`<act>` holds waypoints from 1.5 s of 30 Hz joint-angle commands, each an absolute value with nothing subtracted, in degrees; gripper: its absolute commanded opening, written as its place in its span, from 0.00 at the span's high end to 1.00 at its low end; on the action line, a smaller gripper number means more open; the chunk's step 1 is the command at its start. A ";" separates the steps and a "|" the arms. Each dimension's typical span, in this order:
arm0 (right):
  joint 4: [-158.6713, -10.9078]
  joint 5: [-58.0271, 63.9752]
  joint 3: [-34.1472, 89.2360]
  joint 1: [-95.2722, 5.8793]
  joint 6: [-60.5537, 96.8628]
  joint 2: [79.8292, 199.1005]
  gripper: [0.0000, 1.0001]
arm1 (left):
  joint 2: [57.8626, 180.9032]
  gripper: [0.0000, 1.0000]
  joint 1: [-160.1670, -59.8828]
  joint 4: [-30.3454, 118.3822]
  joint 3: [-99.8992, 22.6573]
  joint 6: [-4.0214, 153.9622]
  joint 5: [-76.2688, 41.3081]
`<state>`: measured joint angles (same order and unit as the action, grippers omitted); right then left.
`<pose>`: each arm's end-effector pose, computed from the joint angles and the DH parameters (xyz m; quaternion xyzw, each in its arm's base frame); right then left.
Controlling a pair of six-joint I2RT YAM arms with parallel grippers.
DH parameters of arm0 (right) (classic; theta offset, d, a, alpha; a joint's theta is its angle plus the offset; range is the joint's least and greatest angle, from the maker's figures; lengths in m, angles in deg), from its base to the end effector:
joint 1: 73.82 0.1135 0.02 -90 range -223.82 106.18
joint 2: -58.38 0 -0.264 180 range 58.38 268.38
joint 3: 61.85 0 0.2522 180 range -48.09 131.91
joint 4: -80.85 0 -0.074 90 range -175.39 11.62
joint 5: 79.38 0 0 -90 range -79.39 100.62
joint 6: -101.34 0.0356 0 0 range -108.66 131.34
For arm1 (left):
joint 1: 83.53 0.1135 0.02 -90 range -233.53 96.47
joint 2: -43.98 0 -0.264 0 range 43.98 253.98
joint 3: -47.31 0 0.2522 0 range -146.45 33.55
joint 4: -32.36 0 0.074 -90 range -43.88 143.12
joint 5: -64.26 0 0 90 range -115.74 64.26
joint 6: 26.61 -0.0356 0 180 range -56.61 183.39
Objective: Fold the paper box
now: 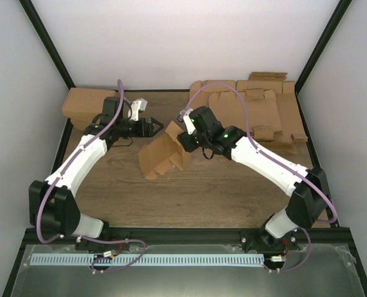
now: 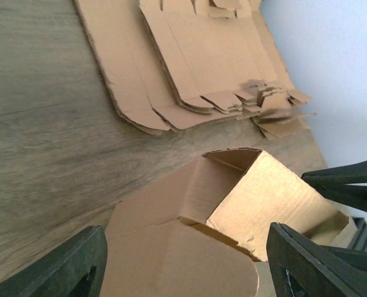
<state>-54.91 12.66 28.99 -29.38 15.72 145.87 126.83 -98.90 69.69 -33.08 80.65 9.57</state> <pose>0.2458 0.2393 0.3203 -0.3045 0.8569 0.1570 0.3851 0.3015 -0.1042 0.2987 0.1144 0.8649 -0.3771 0.3109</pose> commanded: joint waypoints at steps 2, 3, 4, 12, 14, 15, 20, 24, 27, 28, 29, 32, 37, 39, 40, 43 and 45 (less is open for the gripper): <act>-54.05 13.50 30.30 -28.43 14.05 147.12 0.48 | 122.97 0.26 -99.43 78.77 -36.04 70.92 1.79; -53.95 13.66 30.44 -28.25 13.84 147.27 0.48 | 122.65 0.27 -100.00 80.06 -36.45 68.91 1.10; -53.86 13.80 30.56 -28.03 13.66 147.46 0.48 | 122.37 0.27 -100.74 81.29 -36.64 68.04 -0.34; -51.08 20.42 31.66 -24.81 12.42 150.23 0.48 | 122.26 0.31 -106.09 84.09 -36.77 61.57 -9.16; -50.61 22.04 31.50 -24.19 12.23 150.76 0.48 | 122.22 0.32 -106.10 83.88 -36.62 61.84 -9.77; -50.46 22.83 31.48 -23.98 12.08 151.02 0.48 | 122.14 0.32 -106.06 83.61 -36.41 62.00 -10.39; -49.83 28.41 31.53 -22.50 11.40 152.62 0.43 | 122.75 0.32 -106.11 84.11 -36.25 63.18 -12.66; -49.55 28.44 31.82 -21.89 11.34 153.06 0.35 | 122.12 0.32 -106.11 83.22 -35.15 64.50 -11.86; -50.85 26.15 31.44 -21.88 11.47 151.59 0.34 | 121.60 0.32 -106.11 82.67 -34.13 65.43 -11.39; -51.27 25.50 31.37 -21.88 11.43 151.06 0.33 | 121.60 0.32 -106.11 82.73 -33.97 66.13 -12.16; -51.62 25.29 31.30 -21.88 11.35 150.62 0.31 | 121.21 0.32 -106.07 82.71 -33.80 66.89 -12.99; -52.19 26.00 31.30 -21.88 11.15 149.81 0.28 | 118.80 0.30 -106.00 82.27 -33.01 69.45 -14.49; -51.60 27.89 31.79 -21.88 10.08 150.81 0.27 | 112.09 0.21 -105.12 82.30 -31.61 71.96 -16.36; -51.42 28.43 31.86 -21.88 9.86 151.46 0.27 | 109.43 0.19 -103.85 83.28 -31.26 72.99 -18.09; -51.38 28.53 31.86 -21.88 9.85 151.72 0.27 | 108.17 0.18 -103.10 83.71 -31.12 73.31 -18.67; -51.55 29.47 31.55 -21.88 10.29 152.30 0.29 | 105.47 0.17 -100.50 84.92 -30.42 73.92 -18.40; -52.01 30.37 31.18 -21.88 10.79 152.42 0.31 | 104.13 0.17 -98.97 85.56 -29.95 74.11 -17.35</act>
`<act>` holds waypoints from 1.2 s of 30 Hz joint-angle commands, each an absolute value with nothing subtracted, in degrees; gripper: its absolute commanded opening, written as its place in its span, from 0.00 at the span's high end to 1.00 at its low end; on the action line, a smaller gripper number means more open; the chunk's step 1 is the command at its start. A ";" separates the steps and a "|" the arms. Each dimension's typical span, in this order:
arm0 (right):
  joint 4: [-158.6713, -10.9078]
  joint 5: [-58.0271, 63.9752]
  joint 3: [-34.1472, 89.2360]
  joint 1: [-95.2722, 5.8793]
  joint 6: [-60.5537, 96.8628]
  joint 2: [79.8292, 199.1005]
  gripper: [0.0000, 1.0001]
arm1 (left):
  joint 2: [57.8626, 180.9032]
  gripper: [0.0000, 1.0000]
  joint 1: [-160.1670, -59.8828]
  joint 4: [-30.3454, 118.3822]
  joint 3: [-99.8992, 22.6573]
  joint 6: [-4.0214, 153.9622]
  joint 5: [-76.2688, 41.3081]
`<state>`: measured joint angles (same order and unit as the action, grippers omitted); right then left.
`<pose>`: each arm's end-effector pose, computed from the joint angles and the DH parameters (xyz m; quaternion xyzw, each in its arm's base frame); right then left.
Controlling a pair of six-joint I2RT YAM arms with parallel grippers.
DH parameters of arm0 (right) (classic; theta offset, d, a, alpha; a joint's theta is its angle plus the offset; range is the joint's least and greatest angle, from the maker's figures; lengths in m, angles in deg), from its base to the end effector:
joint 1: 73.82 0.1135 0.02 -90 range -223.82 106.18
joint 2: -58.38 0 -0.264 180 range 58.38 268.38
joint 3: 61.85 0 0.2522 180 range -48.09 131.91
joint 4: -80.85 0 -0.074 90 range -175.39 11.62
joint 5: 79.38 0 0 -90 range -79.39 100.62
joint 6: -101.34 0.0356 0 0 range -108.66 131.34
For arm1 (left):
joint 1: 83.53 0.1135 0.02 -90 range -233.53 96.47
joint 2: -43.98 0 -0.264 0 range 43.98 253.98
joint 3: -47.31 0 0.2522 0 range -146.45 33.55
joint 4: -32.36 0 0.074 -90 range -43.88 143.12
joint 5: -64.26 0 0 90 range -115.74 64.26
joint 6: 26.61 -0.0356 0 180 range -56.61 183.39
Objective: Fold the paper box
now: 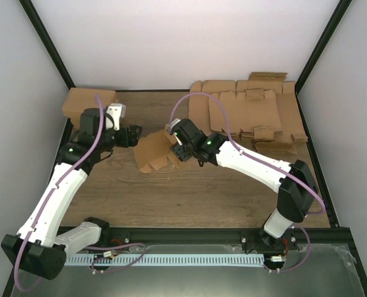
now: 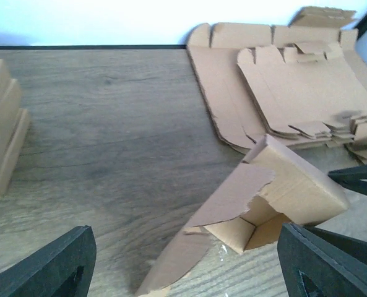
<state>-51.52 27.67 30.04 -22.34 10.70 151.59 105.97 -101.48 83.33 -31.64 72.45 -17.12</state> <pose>0.2310 0.2735 0.2898 -0.3602 0.8548 0.0234 0.3728 0.2150 -0.0753 0.3591 0.1034 0.8751 -0.1738 0.4396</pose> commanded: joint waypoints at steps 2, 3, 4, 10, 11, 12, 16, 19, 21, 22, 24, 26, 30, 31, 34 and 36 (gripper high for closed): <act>-52.76 31.66 30.64 -22.00 11.55 152.41 0.34 | 103.55 0.16 -97.63 86.09 -29.50 74.20 -16.40; -53.02 32.04 30.47 -22.18 12.16 152.42 0.35 | 103.49 0.16 -97.25 86.32 -29.36 74.16 -15.85; -53.06 32.21 30.48 -22.60 12.85 152.50 0.36 | 103.61 0.16 -96.90 86.45 -29.20 74.13 -15.30; -54.44 26.12 27.62 -28.01 17.08 150.45 0.39 | 105.10 0.16 -95.39 85.34 -27.58 74.57 -9.39; -54.91 24.32 26.11 -29.49 18.46 149.88 0.39 | 105.10 0.16 -94.94 84.61 -26.99 75.00 -7.54; -55.38 22.02 24.98 -31.04 19.50 149.38 0.40 | 105.00 0.16 -94.46 83.41 -26.07 75.70 -5.47; -58.91 14.94 19.07 -36.69 23.46 147.36 0.42 | 105.02 0.16 -93.46 77.41 -21.85 79.63 3.79; -62.50 9.31 14.19 -40.72 25.23 145.49 0.42 | 105.58 0.16 -92.81 75.71 -20.32 80.53 5.15; -65.54 5.77 10.66 -42.44 26.24 144.04 0.42 | 105.22 0.16 -92.35 74.52 -19.43 81.28 5.53; -67.12 4.43 8.96 -42.97 26.80 143.56 0.42 | 105.02 0.16 -92.32 73.90 -18.66 81.71 5.76; -70.15 2.18 6.05 -43.66 27.95 143.00 0.42 | 105.04 0.16 -92.30 72.86 -17.55 82.32 6.26; -73.40 1.01 3.27 -44.05 29.60 143.21 0.42 | 105.51 0.19 -92.36 72.62 -16.31 81.78 6.14; -79.22 -0.80 -1.38 -44.37 32.43 144.57 0.42 | 106.59 0.22 -93.60 72.47 -12.96 81.98 5.77; -80.34 -1.34 -2.06 -44.42 32.91 145.08 0.42 | 106.56 0.22 -94.34 71.87 -12.01 82.51 5.85; -82.90 -2.68 -3.25 -44.72 33.71 146.35 0.43 | 107.08 0.22 -97.10 69.46 -9.70 83.97 5.68; -83.75 -2.91 -3.63 -44.74 33.73 146.89 0.43 | 107.65 0.21 -97.65 68.04 -8.72 84.15 5.31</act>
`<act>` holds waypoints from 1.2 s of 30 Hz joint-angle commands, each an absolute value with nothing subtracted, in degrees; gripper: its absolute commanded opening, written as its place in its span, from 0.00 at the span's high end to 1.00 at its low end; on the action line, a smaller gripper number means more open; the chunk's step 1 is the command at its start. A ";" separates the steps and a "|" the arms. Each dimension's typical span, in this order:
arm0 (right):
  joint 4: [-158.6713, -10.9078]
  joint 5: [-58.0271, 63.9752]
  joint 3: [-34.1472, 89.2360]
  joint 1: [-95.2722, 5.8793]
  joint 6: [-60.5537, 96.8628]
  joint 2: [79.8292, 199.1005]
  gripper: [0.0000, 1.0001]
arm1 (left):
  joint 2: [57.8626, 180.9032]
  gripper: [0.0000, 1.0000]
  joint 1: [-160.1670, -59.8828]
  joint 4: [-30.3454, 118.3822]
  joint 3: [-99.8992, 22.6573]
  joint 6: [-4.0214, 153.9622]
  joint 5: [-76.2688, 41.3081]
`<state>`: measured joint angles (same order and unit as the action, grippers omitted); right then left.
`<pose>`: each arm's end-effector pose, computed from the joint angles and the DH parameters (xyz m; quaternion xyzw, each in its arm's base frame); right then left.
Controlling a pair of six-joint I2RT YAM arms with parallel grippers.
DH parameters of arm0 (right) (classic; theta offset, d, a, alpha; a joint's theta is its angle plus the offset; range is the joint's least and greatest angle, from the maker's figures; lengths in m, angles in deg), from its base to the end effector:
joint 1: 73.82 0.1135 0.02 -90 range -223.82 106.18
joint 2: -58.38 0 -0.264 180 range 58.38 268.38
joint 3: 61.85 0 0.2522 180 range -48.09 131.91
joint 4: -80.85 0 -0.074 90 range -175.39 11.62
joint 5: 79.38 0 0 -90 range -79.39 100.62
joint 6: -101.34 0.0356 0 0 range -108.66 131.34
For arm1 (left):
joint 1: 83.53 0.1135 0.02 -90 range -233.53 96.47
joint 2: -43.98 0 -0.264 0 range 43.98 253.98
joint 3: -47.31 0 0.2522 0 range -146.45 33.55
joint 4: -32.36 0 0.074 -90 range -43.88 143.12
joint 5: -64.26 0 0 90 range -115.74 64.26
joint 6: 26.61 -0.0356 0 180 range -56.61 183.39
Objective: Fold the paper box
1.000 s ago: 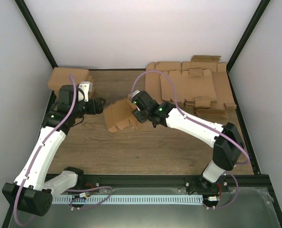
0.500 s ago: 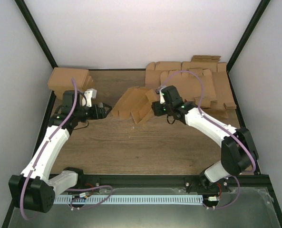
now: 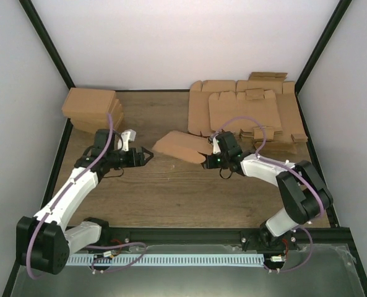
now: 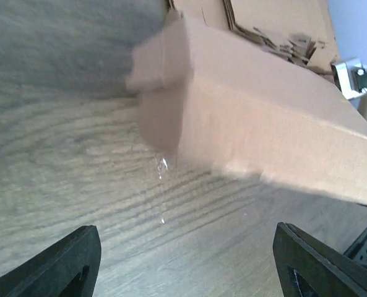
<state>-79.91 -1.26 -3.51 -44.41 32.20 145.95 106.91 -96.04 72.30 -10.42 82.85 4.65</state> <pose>0.2587 0.1542 0.1726 -0.1059 0.9247 0.2374 0.2781 0.2156 -0.0663 0.2515 0.0458 0.8965 -0.3343 0.2873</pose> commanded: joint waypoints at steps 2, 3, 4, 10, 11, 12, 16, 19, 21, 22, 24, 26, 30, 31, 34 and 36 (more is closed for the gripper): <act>-84.58 -2.64 -3.78 -44.78 33.83 147.21 0.43 | 108.92 0.19 -97.59 66.91 -8.30 83.66 4.07; -85.05 -2.72 -3.86 -44.88 33.90 147.31 0.43 | 109.84 0.18 -97.60 66.52 -8.48 83.41 3.75; -85.43 -3.16 -3.88 -45.13 33.94 147.33 0.43 | 111.04 0.18 -97.59 65.92 -8.79 83.35 3.82; -86.19 -6.11 -2.11 -46.83 34.20 146.68 0.42 | 115.27 0.16 -97.54 62.12 -11.58 84.36 2.89; -86.17 -7.60 -1.70 -47.69 34.50 146.94 0.42 | 115.07 0.15 -97.59 61.71 -11.92 84.47 2.17; -86.32 -9.98 -1.41 -48.67 34.92 147.36 0.42 | 114.82 0.14 -97.59 61.23 -12.17 84.44 1.58; -88.24 -21.53 -0.68 -53.96 37.74 150.80 0.45 | 115.22 0.10 -97.58 61.30 -14.33 83.14 0.58; -88.37 -28.55 0.42 -56.87 38.65 153.97 0.47 | 115.29 0.09 -97.61 62.38 -15.96 81.80 0.53; -88.19 -30.43 0.80 -57.65 38.65 155.18 0.47 | 115.17 0.09 -97.66 63.03 -16.77 81.08 0.08; -87.96 -30.65 0.86 -57.78 38.55 155.45 0.47 | 115.36 0.09 -97.62 63.48 -17.20 80.73 -0.20; -87.97 -30.93 0.79 -57.78 38.57 155.76 0.47 | 116.08 0.09 -97.59 64.22 -18.11 80.30 -0.31; -87.72 -31.57 1.28 -57.76 38.82 156.48 0.47 | 117.07 0.09 -97.63 64.10 -18.16 80.50 0.58; -86.86 -32.27 3.01 -57.83 39.32 158.56 0.34 | 121.14 0.09 -97.72 61.31 -14.99 82.38 6.90; -86.90 -31.90 3.15 -57.82 39.57 158.65 0.30 | 122.17 0.10 -97.76 60.67 -13.93 82.72 6.96; -87.55 -29.66 2.92 -57.75 40.39 157.96 0.27 | 124.11 0.13 -97.87 56.70 -10.37 84.60 6.35; -87.79 -28.85 2.95 -57.76 40.77 157.87 0.28 | 125.38 0.14 -98.12 53.60 -9.55 86.04 6.19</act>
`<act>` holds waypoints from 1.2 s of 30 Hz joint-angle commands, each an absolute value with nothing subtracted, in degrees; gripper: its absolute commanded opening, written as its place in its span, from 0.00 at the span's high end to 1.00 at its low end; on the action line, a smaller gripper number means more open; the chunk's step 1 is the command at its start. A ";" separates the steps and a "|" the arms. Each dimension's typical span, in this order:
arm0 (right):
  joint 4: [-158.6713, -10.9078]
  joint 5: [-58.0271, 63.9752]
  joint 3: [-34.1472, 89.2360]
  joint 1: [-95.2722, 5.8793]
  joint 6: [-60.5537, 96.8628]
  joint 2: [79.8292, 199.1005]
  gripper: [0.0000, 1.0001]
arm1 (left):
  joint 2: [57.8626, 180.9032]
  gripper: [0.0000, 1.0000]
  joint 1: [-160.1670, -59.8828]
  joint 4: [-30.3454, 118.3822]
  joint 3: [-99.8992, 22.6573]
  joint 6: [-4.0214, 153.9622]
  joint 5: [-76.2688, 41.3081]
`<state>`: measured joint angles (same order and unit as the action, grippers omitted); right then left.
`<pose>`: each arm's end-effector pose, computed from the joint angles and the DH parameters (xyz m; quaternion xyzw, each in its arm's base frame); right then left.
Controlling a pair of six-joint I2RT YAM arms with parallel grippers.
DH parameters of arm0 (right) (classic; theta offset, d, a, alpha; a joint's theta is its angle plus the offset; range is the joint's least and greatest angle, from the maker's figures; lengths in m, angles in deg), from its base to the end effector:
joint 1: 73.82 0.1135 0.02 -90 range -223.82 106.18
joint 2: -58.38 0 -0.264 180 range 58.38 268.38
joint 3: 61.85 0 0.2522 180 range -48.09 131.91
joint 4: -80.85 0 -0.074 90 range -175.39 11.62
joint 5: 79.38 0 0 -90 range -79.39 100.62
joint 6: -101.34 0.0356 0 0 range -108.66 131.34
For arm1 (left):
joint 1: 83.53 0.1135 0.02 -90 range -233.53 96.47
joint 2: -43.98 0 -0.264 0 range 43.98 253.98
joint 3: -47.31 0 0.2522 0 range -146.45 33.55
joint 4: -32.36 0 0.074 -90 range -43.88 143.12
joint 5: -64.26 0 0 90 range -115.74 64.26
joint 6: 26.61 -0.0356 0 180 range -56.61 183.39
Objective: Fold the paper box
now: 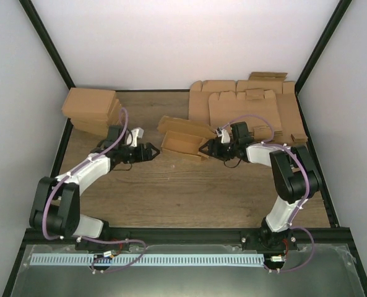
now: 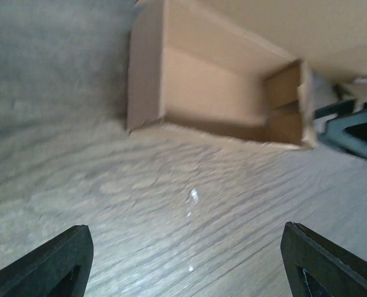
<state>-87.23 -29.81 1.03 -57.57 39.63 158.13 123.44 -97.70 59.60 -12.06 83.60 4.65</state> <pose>0.3133 0.1154 0.1463 -0.0288 0.8863 0.4245 0.1830 0.2666 -0.0859 0.2094 0.0479 0.9027 -0.3370 0.2633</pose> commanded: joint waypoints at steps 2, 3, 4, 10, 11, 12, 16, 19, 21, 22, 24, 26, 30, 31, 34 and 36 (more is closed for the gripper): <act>-87.70 -27.83 3.39 -57.78 40.71 158.12 0.32 | 126.91 0.15 -98.82 51.92 -10.26 86.66 4.91; -87.63 -26.94 3.55 -57.80 40.51 158.13 0.34 | 127.69 0.16 -99.20 51.58 -10.96 86.68 3.60; -87.52 -25.78 3.55 -57.77 40.33 158.14 0.35 | 128.37 0.16 -99.66 51.31 -11.85 86.62 2.23; -86.42 -22.06 3.80 -57.21 39.65 157.06 0.41 | 133.63 0.16 -101.28 48.49 -17.27 85.36 -4.45; -86.01 -21.65 4.00 -56.87 39.33 156.80 0.42 | 135.02 0.16 -101.54 48.15 -18.33 85.06 -4.73; -85.52 -21.05 4.40 -56.41 38.99 156.66 0.43 | 136.40 0.18 -101.88 48.00 -19.44 84.69 -4.80; -83.56 -18.67 6.21 -55.00 37.85 156.73 0.44 | 141.58 0.22 -103.33 48.46 -23.34 83.58 -5.75; -83.07 -17.94 7.10 -54.62 37.62 157.11 0.44 | 143.22 0.23 -103.81 48.19 -24.44 83.26 -7.47; -82.65 -17.58 7.72 -54.38 37.43 157.49 0.44 | 143.68 0.24 -104.20 47.80 -24.76 82.79 -8.69; -82.54 -17.60 8.00 -54.35 37.38 157.66 0.44 | 143.91 0.24 -104.43 48.04 -25.13 82.44 -9.22; -82.70 -17.75 8.22 -54.14 37.32 157.93 0.44 | 144.63 0.24 -104.79 48.50 -25.73 81.92 -10.12; -83.14 -17.81 8.33 -53.96 37.38 158.13 0.44 | 145.37 0.24 -105.08 48.68 -25.95 81.64 -10.76; -84.28 -18.38 8.17 -53.49 37.50 158.13 0.40 | 146.37 0.25 -105.43 48.41 -26.00 81.34 -10.54; -84.47 -18.32 8.16 -53.37 37.47 158.13 0.39 | 146.57 0.26 -105.48 48.42 -25.96 81.20 -10.46; -85.20 -18.31 7.91 -53.25 37.46 158.14 0.39 | 147.29 0.28 -105.50 48.51 -25.95 80.90 -10.58; -85.25 -18.50 7.89 -53.19 37.39 158.37 0.41 | 147.63 0.29 -105.49 48.65 -25.95 80.82 -10.94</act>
<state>-83.93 -18.60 5.84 -53.73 37.91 158.08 146.26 -105.28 49.59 -24.67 82.26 -10.21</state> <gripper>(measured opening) 0.608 0.719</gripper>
